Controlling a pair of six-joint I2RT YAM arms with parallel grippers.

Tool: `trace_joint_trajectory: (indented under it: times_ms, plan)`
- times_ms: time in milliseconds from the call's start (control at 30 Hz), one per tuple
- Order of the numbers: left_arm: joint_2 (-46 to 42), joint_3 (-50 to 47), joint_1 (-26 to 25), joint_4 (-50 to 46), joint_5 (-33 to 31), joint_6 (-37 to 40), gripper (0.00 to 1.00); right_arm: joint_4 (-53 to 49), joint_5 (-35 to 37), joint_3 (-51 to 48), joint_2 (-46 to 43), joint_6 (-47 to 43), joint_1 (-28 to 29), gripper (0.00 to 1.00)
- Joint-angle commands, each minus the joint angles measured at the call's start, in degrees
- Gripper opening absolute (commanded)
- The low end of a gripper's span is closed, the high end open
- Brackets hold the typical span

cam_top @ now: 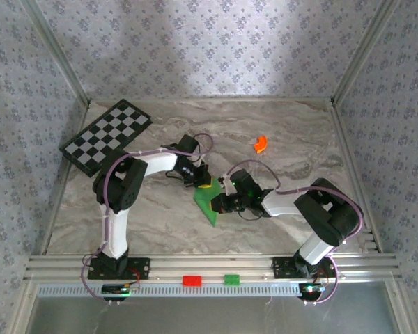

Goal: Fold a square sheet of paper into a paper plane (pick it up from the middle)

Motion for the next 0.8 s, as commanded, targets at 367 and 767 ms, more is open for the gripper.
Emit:
trace_joint_trajectory:
  times_ms: [367, 767]
  plan:
    - [0.0, -1.4, -0.3, -0.7, -0.6, -0.7, 0.06, -5.9, 1.7, 3.1, 1.3, -3.9, -0.4, 0.00]
    - [-0.8, -1.5, -0.3, -0.4, -0.3, -0.9, 0.06, -6.9, 3.7, 3.3, 1.8, -3.9, -0.1, 0.00]
